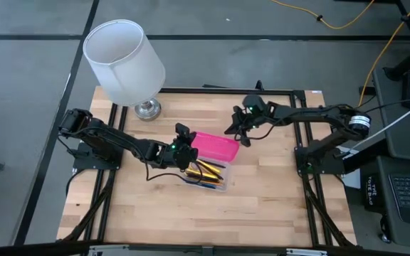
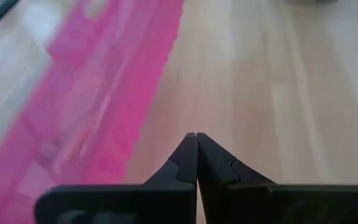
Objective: Pick & place school supplies into a supply box
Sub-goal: Close the supply box
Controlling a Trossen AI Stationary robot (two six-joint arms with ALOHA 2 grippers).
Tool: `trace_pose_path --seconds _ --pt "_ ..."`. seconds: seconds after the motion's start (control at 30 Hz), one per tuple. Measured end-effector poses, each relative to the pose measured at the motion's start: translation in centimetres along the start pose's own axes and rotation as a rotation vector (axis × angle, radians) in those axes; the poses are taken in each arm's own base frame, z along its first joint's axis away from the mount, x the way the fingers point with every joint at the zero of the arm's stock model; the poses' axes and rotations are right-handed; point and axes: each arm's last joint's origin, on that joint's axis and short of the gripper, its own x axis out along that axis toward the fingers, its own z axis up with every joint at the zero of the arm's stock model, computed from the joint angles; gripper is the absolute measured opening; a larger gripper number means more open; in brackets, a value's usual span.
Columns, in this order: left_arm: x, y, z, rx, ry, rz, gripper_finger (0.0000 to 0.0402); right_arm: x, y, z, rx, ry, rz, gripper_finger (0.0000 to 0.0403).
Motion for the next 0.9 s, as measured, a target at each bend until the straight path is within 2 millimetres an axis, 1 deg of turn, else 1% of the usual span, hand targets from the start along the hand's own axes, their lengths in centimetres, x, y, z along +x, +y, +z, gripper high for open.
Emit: trace_pose_path --seconds 0.13,0.23,0.37,0.57,0.9 --pt "0.0 0.0 0.0 -0.014 -0.009 -0.012 0.0003 1.5 -0.3 -0.8 0.007 0.022 0.011 0.0003" --pt "0.0 -0.1 0.0 -0.016 -0.015 -0.021 0.0003 2.1 -0.6 -1.0 -0.002 0.008 0.007 0.0003" --pt "0.0 -0.1 0.1 -0.016 -0.015 -0.022 0.0003 2.3 -0.8 -0.7 -0.004 -0.003 0.033 0.0003" --pt "0.1 0.0 0.0 -0.019 -0.009 -0.019 0.0003 2.3 -0.3 -0.3 0.004 -0.021 0.163 0.0003" --pt "0.4 0.1 -0.1 -0.021 -0.003 -0.019 0.0003 2.7 0.6 -0.1 -0.014 -0.019 0.194 0.0003"
